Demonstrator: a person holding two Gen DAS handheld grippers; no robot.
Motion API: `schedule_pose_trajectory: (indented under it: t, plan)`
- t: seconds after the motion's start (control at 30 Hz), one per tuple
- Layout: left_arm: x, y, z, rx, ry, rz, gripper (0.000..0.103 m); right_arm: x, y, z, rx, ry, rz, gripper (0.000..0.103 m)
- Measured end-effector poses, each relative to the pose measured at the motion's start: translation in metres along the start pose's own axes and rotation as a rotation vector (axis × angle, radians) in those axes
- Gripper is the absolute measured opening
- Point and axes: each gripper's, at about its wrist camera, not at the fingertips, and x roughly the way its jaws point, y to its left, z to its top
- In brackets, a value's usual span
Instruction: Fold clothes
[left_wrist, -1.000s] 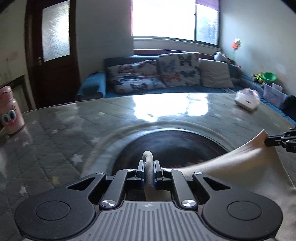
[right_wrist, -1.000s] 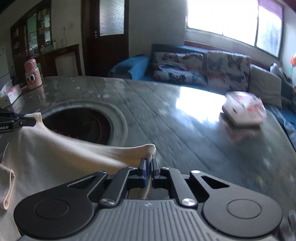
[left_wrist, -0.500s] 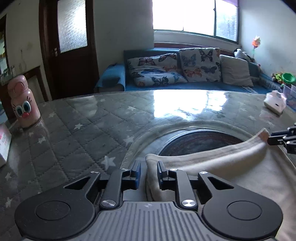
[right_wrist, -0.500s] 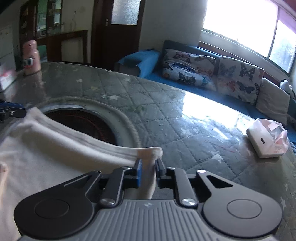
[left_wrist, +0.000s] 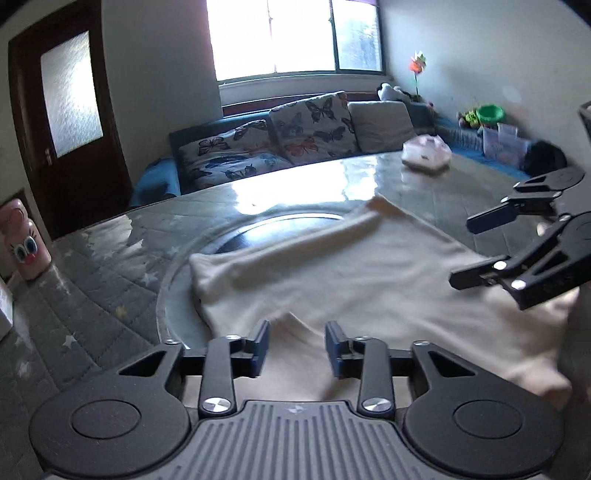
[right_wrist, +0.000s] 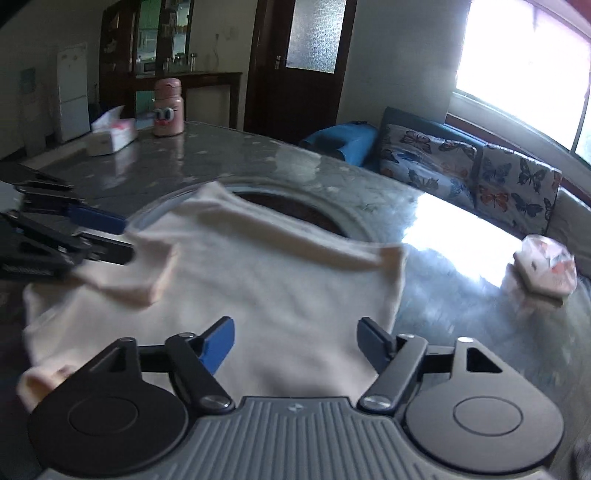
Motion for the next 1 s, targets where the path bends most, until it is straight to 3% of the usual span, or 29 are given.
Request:
schedule_pose_trajectory:
  t: [0.23, 0.37, 0.43, 0.5, 0.6, 0.83, 1.0]
  plan:
    - [0.012, -0.018, -0.01, 0.03, 0.011, 0.001, 0.042, -0.024, 0.021, -0.036, 0.049, -0.005, -0.007, 0.084]
    - [0.023, -0.015, -0.016, -0.002, 0.029, 0.012, 0.041, -0.026, 0.026, -0.049, 0.096, 0.004, 0.0, 0.086]
    - [0.025, -0.013, -0.017, -0.015, 0.023, 0.011, 0.034, -0.026, 0.027, -0.053, 0.108, 0.007, -0.004, 0.086]
    - [0.024, -0.012, -0.018, -0.029, 0.01, 0.017, 0.011, -0.025, 0.027, -0.054, 0.12, 0.01, -0.009, 0.086]
    - [0.015, 0.0, -0.018, -0.106, -0.022, 0.048, 0.005, -0.022, 0.027, -0.055, 0.13, 0.013, -0.015, 0.086]
    - [-0.047, 0.068, -0.025, -0.339, -0.146, 0.224, 0.004, -0.022, 0.029, -0.056, 0.126, 0.015, -0.017, 0.087]
    - [-0.094, 0.117, -0.053, -0.46, -0.183, 0.369, 0.004, -0.023, 0.029, -0.055, 0.123, 0.019, -0.02, 0.087]
